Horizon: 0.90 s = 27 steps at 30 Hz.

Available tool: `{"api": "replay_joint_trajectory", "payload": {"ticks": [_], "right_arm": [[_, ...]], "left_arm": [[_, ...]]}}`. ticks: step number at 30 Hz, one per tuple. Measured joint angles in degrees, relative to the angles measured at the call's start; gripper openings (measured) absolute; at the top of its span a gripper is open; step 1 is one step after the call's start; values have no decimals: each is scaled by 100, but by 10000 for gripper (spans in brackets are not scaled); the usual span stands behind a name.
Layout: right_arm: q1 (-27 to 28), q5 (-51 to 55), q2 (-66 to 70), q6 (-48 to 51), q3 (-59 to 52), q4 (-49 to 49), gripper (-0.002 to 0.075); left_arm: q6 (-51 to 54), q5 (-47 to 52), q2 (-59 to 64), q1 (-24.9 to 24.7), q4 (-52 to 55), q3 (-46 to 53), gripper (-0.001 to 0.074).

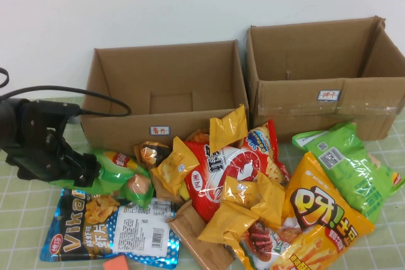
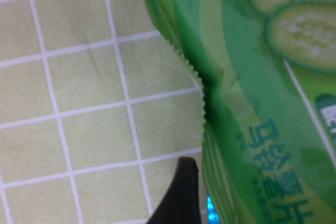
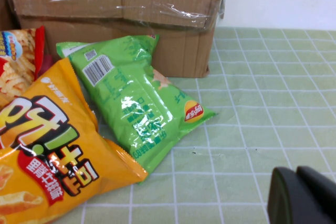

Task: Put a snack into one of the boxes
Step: Pick up the potato chip

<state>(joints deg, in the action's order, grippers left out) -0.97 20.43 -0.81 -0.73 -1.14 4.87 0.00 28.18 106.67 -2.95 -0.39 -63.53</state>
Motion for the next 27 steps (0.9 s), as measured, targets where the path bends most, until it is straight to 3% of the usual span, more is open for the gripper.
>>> {"api": "replay_joint_trajectory", "payload": {"ticks": [4,6,8,13,15,19,27], "right_arm": [[0,0,0,0,0,0,-2],[0,0,0,0,0,0,-2],[0,0,0,0,0,0,-2],[0,0,0,0,0,0,-2],[0,0,0,0,0,0,-2],[0,0,0,0,0,0,-2],[0,0,0,0,0,0,-2]], "left_arm": [[0,-70,116,0,-39,0,632],[0,-110,137,0,-48,0,592],[0,-176,137,0,-64,0,496],[0,-283,137,0,-132,0,139],[49,-296,137,0,-146,0,67],[261,-212,94,3,-236,0,17],[711,312,-812,13,-301,0,4]]}}
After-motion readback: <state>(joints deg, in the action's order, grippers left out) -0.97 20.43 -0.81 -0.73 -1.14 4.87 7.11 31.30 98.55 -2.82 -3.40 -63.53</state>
